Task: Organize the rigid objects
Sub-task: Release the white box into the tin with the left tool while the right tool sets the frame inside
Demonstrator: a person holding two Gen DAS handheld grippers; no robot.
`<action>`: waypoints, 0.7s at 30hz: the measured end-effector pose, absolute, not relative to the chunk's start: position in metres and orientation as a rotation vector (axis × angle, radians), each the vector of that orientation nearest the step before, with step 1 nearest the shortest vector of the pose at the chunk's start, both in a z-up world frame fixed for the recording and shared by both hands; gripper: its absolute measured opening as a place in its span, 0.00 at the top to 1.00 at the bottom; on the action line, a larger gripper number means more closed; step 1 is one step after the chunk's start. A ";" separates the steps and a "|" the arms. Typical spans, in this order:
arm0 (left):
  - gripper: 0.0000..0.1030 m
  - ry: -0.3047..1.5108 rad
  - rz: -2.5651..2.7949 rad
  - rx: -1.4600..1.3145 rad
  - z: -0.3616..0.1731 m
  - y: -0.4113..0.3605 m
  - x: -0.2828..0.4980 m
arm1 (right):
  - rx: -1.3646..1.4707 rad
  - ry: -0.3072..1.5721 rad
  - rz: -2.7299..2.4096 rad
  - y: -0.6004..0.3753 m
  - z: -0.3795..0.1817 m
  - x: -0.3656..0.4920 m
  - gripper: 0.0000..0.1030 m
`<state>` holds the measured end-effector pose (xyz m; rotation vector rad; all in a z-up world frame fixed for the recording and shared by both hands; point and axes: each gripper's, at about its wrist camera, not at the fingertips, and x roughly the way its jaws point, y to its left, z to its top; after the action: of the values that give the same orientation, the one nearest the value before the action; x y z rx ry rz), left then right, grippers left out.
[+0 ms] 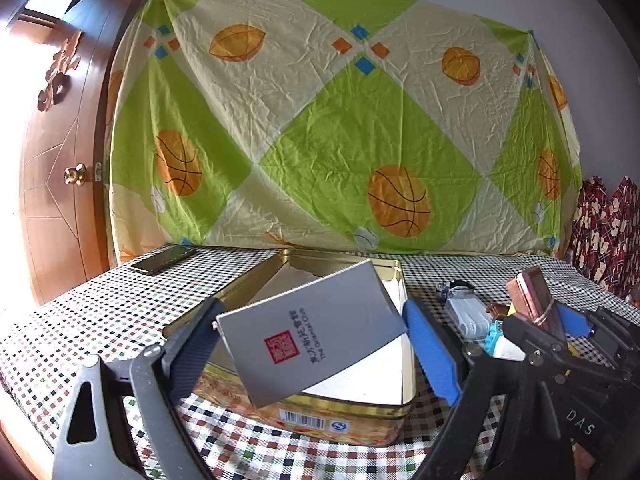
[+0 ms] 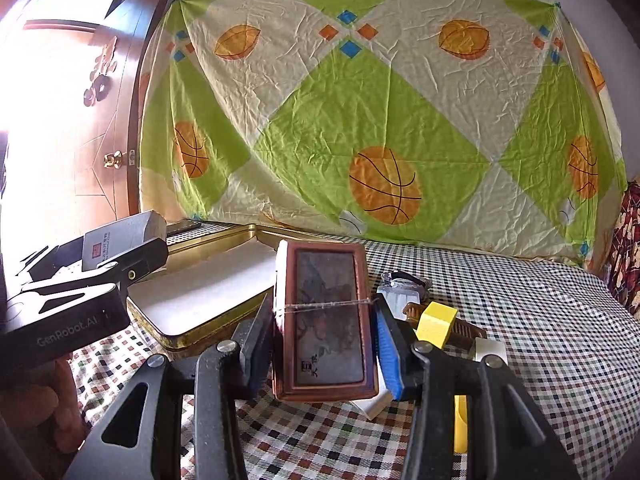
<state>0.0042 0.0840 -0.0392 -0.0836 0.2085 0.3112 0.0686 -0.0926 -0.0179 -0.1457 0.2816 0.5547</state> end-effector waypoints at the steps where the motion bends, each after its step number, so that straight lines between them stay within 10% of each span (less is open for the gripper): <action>1: 0.12 0.210 0.311 -0.087 -0.039 0.085 0.004 | -0.147 0.281 0.558 -0.091 -0.018 0.068 0.54; 21: 0.12 0.235 0.343 -0.105 -0.042 0.105 0.001 | -0.167 0.314 0.626 -0.067 -0.019 0.067 0.54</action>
<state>0.0005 0.1046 -0.0417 -0.1048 0.2346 0.3433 0.0669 -0.0666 -0.0188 -0.1665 0.3141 0.6258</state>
